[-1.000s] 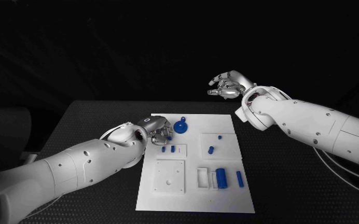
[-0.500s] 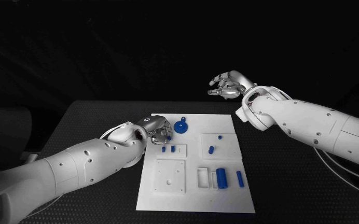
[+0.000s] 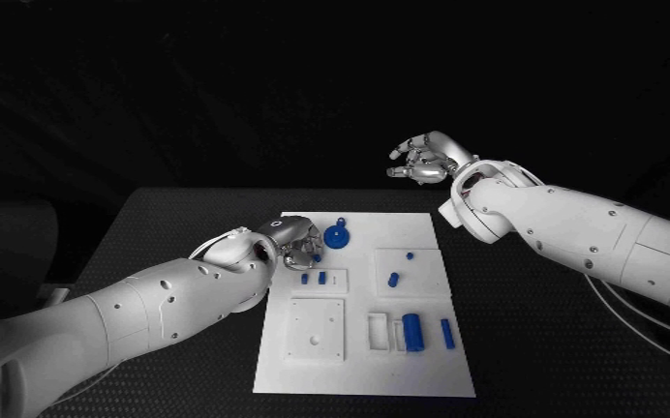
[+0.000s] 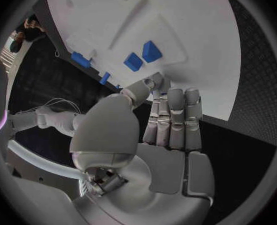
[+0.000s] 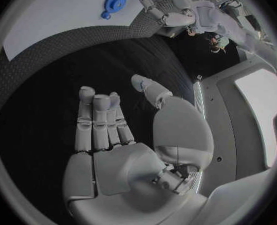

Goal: Assemble the parts on the task board

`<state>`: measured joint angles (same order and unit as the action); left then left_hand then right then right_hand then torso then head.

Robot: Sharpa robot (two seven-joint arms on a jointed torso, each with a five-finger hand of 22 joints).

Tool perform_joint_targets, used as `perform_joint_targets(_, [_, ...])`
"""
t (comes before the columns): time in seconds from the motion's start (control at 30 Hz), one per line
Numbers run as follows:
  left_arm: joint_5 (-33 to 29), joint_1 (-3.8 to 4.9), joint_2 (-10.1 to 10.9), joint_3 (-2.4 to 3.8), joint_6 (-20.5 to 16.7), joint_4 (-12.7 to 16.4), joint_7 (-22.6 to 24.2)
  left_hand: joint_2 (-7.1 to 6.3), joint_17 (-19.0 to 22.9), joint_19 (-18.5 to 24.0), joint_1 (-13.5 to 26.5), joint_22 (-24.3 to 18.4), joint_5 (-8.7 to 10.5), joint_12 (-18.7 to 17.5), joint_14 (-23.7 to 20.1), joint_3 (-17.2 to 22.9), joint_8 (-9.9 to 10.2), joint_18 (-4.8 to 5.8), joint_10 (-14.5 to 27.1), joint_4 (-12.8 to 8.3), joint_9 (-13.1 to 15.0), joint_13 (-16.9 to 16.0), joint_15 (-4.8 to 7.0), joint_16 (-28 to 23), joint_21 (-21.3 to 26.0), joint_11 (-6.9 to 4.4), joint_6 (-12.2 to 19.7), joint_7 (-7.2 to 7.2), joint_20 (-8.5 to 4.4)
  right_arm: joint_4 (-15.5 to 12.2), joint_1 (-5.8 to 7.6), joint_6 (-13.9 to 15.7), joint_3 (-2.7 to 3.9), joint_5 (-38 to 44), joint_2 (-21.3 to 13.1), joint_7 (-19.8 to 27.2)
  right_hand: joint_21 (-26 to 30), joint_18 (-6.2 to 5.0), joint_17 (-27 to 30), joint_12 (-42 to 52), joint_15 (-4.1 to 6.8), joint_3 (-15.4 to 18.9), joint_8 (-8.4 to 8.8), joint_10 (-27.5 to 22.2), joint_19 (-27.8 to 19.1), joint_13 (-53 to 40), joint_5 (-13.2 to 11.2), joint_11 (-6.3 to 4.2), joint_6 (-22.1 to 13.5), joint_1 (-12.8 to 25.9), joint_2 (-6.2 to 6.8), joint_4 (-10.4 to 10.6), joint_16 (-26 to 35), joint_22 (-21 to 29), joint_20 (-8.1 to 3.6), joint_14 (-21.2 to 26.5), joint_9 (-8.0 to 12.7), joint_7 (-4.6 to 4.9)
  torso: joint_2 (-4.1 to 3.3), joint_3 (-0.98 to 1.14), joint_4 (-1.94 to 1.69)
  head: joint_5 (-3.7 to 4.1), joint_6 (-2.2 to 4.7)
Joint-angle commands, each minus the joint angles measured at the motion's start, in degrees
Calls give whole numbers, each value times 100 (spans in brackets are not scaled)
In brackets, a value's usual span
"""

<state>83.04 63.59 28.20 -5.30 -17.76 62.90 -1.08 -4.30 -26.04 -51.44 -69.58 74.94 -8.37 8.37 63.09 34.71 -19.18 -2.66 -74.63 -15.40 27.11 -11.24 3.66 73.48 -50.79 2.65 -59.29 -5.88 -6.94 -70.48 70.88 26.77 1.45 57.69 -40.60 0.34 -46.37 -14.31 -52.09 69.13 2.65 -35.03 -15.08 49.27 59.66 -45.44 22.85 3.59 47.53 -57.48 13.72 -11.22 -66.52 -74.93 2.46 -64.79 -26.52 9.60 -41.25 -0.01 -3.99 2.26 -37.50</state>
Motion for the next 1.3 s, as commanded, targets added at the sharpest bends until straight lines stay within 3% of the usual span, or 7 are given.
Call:
perform_joint_targets(0.03, [-24, -19, -36, -11, 172, 11, 24, 36, -7, -28, 18, 106, -34, -41, 47, 14, -29, -116, -45, -3, 11, 3, -6, 30, -28, 10, -44, 5, -200, -6, -2, -66, 2, 52, 3, 49, 23, -69, 7, 28, 4, 8, -1, -55, -29, 11, 35, -3, -1, 7, -52, -10, -27, -117, 6, 34, 6, 37, 2, -1, -1, 5, 5])
perform_joint_targets(0.53, [62, -17, -101, -65, 584, -46, -179, 42, -2, 2, 24, 107, -9, -75, 9, 18, -4, -104, -25, -22, -7, 1, -17, 19, -20, 21, -20, -5, -198, -11, -2, -83, 2, 60, 2, 41, 22, -69, 10, 33, 3, 9, -2, -56, -29, 17, 36, -3, -2, 7, -50, -13, -29, -117, 6, 34, 8, 37, 2, -1, -7, 19, -16])
perform_joint_targets(0.77, [19, -18, -110, -131, 530, -47, -128, -37, -1, 39, 35, 110, 47, -137, -44, 6, 86, -94, 26, -44, -55, -1, -44, 19, -16, 49, 121, -63, -186, -4, -2, -81, 2, 63, 2, 42, 22, -69, 11, 35, 3, 10, -2, -56, -29, 20, 36, -3, -3, 8, -50, -13, -30, -117, 6, 35, 9, 37, -3, -2, 1, 24, -32])
perform_joint_targets(1.3, [-100, -19, -73, -131, 181, -47, -53, -239, -1, 59, -36, 110, 68, -192, -83, -1, 279, -96, 19, -64, -145, -37, -56, 44, -32, 60, 508, -206, -172, -6, -2, -83, 2, 64, -3, 44, 23, -69, 14, 38, 3, 10, -2, -58, -29, 26, 36, -2, -4, 8, -51, -14, -32, -117, 6, 36, 10, 38, 2, -6, -8, 40, -28])
